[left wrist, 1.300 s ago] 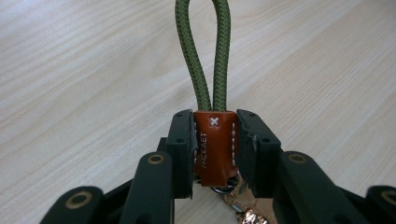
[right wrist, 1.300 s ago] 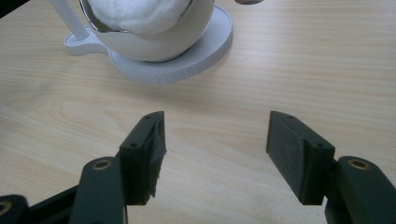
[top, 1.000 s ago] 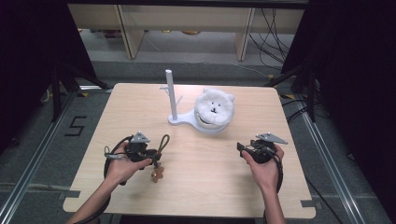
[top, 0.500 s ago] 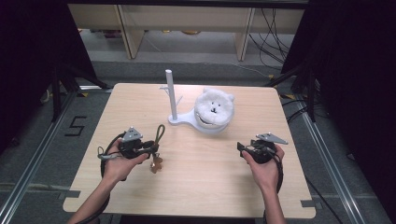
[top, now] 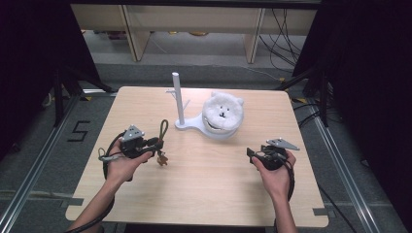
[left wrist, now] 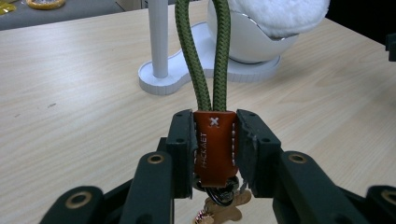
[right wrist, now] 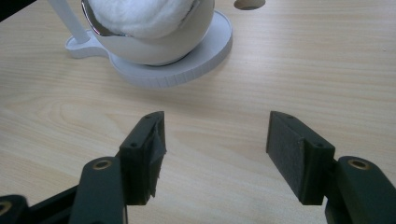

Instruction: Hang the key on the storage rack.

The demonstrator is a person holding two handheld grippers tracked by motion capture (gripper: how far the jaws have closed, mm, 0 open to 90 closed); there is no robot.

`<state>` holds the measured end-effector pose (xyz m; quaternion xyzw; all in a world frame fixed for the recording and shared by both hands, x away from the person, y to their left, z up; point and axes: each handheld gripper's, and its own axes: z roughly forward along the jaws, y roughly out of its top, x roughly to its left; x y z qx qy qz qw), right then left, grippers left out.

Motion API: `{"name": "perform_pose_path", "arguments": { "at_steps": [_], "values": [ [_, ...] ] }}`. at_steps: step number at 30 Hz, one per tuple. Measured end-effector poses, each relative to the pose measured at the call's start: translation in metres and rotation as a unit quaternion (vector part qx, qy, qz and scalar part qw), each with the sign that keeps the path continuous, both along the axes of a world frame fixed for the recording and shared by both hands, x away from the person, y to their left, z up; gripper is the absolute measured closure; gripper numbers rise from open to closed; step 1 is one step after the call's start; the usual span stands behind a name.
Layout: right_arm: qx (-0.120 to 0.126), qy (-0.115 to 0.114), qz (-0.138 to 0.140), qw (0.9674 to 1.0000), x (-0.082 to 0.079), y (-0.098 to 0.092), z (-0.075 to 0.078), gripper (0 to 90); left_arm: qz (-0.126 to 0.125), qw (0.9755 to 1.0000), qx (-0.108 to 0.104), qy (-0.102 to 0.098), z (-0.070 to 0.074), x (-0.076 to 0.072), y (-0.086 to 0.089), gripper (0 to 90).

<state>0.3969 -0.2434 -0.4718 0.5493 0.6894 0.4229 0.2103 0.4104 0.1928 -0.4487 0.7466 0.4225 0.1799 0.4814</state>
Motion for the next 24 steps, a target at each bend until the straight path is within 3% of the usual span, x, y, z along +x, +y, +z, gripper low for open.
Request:
{"name": "perform_pose_path", "arguments": {
  "at_steps": [24],
  "values": [
    [-0.007,-0.004,-0.006,1.0000,0.000,0.000,0.000,38.4,0.011,0.9996,-0.012,-0.024,0.013,0.014,-0.001,67.3]
  ]
}}
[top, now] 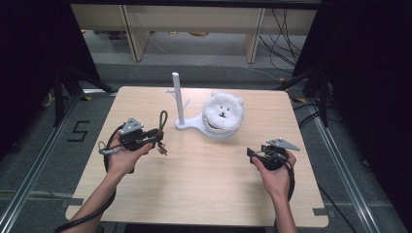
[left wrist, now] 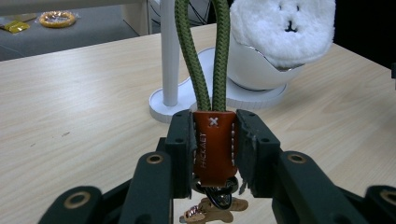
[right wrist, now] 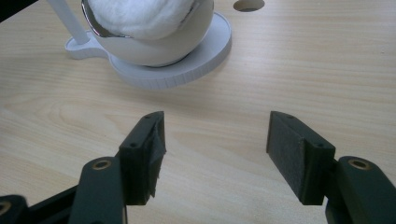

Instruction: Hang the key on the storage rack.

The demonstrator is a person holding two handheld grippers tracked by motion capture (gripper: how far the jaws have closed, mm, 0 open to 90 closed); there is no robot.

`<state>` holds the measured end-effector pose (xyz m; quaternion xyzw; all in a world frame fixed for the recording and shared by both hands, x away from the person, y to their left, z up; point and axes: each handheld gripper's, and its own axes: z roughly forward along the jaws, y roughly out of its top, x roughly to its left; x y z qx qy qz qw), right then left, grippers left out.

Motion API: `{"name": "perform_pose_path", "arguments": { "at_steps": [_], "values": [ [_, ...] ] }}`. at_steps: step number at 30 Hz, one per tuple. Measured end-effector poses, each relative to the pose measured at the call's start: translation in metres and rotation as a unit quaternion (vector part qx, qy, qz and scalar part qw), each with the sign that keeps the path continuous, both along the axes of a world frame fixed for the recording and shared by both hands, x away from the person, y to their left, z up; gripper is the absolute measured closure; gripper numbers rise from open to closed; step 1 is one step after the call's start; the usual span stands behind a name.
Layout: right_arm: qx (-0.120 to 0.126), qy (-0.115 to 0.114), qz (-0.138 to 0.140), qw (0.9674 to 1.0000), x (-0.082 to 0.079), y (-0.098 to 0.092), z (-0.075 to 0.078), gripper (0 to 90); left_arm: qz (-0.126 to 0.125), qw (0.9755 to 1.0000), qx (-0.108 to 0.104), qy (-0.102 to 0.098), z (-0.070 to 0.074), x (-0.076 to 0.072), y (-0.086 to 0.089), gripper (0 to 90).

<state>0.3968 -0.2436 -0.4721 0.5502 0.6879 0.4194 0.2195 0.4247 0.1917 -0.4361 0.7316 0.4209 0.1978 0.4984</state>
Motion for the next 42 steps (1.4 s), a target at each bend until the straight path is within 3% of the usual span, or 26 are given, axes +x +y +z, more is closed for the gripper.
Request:
{"name": "perform_pose_path", "arguments": {
  "at_steps": [27,42],
  "values": [
    [0.004,0.003,0.007,1.0000,0.000,-0.001,0.000,38.2,0.003,0.9997,-0.017,-0.016,0.017,0.016,-0.005,67.3],
    [0.006,0.001,0.005,1.0000,0.000,-0.001,0.000,38.1,0.015,0.9993,-0.027,-0.019,0.033,0.035,-0.003,67.2]
  ]
}}
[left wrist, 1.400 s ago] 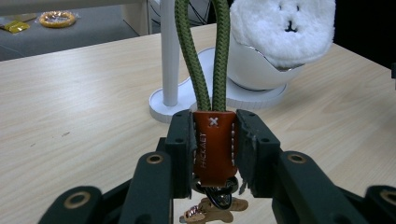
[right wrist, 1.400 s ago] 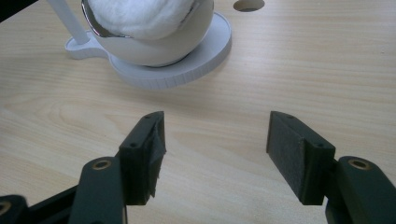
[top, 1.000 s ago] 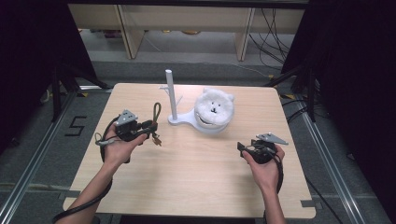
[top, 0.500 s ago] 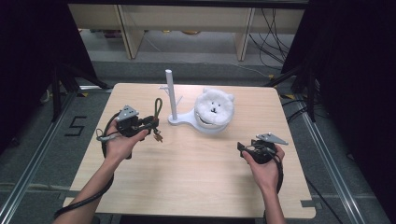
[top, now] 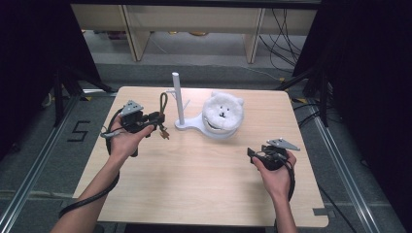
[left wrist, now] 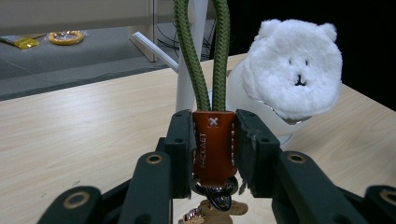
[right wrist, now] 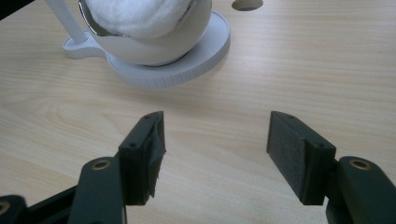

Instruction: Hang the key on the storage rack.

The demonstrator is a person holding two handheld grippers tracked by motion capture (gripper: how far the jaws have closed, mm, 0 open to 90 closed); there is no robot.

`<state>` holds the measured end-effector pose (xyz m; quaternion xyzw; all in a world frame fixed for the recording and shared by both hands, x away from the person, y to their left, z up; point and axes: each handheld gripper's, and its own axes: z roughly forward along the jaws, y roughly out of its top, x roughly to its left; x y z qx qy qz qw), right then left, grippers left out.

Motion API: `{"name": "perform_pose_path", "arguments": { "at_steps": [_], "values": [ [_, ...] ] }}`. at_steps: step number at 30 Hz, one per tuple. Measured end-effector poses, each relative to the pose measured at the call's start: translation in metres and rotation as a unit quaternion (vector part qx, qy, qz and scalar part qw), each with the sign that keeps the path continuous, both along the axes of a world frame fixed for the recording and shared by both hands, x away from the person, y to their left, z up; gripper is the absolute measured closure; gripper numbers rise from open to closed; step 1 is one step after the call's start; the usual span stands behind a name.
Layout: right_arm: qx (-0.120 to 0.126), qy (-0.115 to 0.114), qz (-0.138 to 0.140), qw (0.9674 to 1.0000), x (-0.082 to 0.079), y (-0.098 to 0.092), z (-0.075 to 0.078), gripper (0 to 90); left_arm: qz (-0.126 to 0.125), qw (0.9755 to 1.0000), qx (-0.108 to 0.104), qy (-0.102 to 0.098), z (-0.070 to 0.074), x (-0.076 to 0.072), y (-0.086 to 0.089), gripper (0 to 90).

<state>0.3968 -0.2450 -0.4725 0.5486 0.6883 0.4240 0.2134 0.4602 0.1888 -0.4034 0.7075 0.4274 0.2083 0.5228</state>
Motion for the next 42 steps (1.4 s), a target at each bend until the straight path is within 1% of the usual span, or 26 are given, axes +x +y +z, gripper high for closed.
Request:
{"name": "perform_pose_path", "arguments": {
  "at_steps": [5,6,9,11,15,16,17,19,20,21,22,23,24,29,31,32,36,37,38,40,42],
  "values": [
    [-0.001,0.000,0.001,1.0000,0.000,0.000,-0.001,38.1,-0.001,1.0000,-0.003,-0.004,0.005,0.004,-0.003,67.1],
    [-0.002,0.001,-0.002,1.0000,0.000,0.001,0.000,38.1,-0.001,1.0000,-0.004,-0.005,0.005,0.005,-0.004,67.2],
    [-0.003,0.001,-0.002,1.0000,0.000,0.000,0.000,38.1,-0.001,1.0000,-0.003,-0.004,0.007,0.007,-0.005,67.2],
    [-0.003,0.001,-0.001,1.0000,0.000,0.000,-0.001,38.1,0.000,1.0000,-0.005,-0.002,0.007,0.011,-0.007,67.1],
    [-0.004,0.002,-0.001,1.0000,0.000,0.000,-0.001,38.1,0.002,1.0000,-0.007,-0.001,0.007,0.014,-0.008,67.1],
    [-0.008,0.007,-0.003,0.9999,-0.001,0.000,0.000,38.0,0.003,1.0000,-0.007,0.000,0.007,0.015,-0.008,67.1],
    [0.002,0.020,-0.015,0.9997,-0.002,0.003,0.001,38.1,0.005,0.9999,-0.009,0.000,0.007,0.016,-0.008,67.1],
    [0.002,0.020,-0.014,0.9997,-0.002,0.003,0.001,38.1,0.006,0.9999,-0.010,0.000,0.007,0.017,-0.009,67.1],
    [0.009,0.013,-0.011,0.9998,-0.002,0.004,-0.001,38.1,0.006,0.9999,-0.010,0.000,0.007,0.017,-0.009,67.1],
    [-0.007,0.007,-0.003,1.0000,0.000,0.001,-0.001,38.1,0.007,0.9999,-0.011,0.002,0.007,0.018,-0.009,67.1],
    [-0.006,0.012,-0.009,0.9999,-0.001,0.001,0.000,38.0,0.007,0.9999,-0.011,0.002,0.007,0.018,-0.009,67.1],
    [-0.006,0.012,-0.009,0.9999,-0.001,0.001,0.000,38.0,0.007,0.9999,-0.011,0.003,0.006,0.019,-0.009,67.1],
    [0.002,0.020,-0.015,0.9997,-0.003,0.003,0.001,38.1,0.007,0.9999,-0.011,0.004,0.006,0.020,-0.009,67.1],
    [0.002,0.020,-0.014,0.9997,-0.003,0.003,0.001,38.0,0.007,0.9999,-0.012,0.007,0.004,0.022,-0.010,67.1],
    [0.002,0.020,-0.015,0.9997,-0.002,0.003,0.000,38.0,0.009,0.9998,-0.016,0.010,0.002,0.023,-0.012,67.1],
    [-0.010,0.009,-0.005,0.9999,-0.001,0.000,0.000,38.0,0.008,0.9998,-0.014,0.011,0.000,0.025,-0.013,67.1],
    [-0.007,0.008,-0.003,0.9999,-0.001,0.000,-0.001,38.0,0.008,0.9997,-0.015,0.017,-0.003,0.027,-0.015,67.0],
    [-0.001,0.003,0.000,1.0000,0.000,0.000,-0.002,38.0,0.008,0.9996,-0.015,0.021,-0.005,0.028,-0.017,67.0],
    [-0.009,0.009,-0.004,0.9999,-0.001,0.000,-0.001,38.0,0.008,0.9996,-0.015,0.021,-0.005,0.028,-0.017,67.0],
    [-0.009,0.009,-0.004,0.9999,-0.001,0.000,0.000,38.0,0.007,0.9996,-0.013,0.026,-0.008,0.030,-0.019,67.0],
    [-0.005,0.012,-0.007,0.9999,-0.001,0.000,0.000,38.0,0.007,0.9995,-0.014,0.026,-0.009,0.030,-0.019,67.0]
  ]
}}
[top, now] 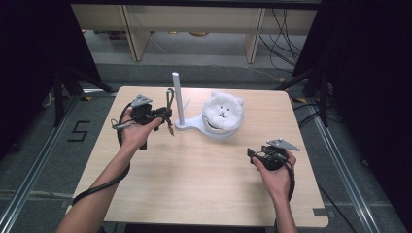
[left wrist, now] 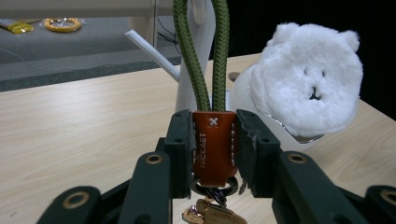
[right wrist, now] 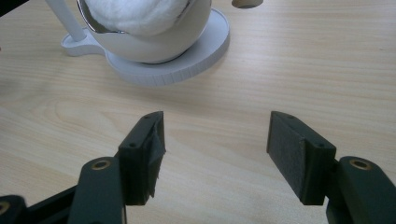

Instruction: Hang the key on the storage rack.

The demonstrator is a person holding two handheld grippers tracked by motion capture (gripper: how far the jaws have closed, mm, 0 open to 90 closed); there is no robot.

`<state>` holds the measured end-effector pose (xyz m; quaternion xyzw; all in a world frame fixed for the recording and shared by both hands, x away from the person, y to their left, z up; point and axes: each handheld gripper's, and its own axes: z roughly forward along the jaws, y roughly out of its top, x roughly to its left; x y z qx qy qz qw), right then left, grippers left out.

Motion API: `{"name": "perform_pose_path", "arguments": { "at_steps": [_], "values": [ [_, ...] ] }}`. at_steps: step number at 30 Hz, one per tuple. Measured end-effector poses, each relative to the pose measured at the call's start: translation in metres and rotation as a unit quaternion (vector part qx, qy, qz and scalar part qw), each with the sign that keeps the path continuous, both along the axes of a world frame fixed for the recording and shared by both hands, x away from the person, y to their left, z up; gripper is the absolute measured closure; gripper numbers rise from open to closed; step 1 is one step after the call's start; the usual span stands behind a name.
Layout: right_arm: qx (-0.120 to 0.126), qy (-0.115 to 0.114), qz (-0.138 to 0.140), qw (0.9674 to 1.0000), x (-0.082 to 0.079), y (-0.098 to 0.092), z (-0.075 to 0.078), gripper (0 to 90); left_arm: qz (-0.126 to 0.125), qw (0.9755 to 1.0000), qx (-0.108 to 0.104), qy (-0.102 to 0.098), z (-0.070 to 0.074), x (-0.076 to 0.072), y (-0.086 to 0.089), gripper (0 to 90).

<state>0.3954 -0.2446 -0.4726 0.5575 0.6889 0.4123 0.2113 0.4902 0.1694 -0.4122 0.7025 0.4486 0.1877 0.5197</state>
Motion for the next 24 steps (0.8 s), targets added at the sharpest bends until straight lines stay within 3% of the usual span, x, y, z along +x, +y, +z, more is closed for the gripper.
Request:
{"name": "perform_pose_path", "arguments": {
  "at_steps": [1,4,8,24],
  "values": [
    [0.014,0.010,-0.009,0.9998,-0.002,0.002,0.001,38.0,0.001,1.0000,0.001,0.000,-0.001,0.001,0.000,66.9],
    [0.012,0.000,-0.005,0.9999,0.000,0.002,-0.001,38.0,0.003,1.0000,0.000,0.001,-0.002,0.002,-0.002,66.9],
    [0.009,0.009,-0.007,0.9999,-0.002,0.002,0.001,38.0,0.004,1.0000,0.003,0.000,-0.003,0.004,-0.003,66.8],
    [0.014,0.001,-0.007,0.9999,-0.001,0.002,-0.001,37.9,0.012,0.9997,0.023,0.000,-0.009,0.013,-0.011,65.8]
  ]
}}
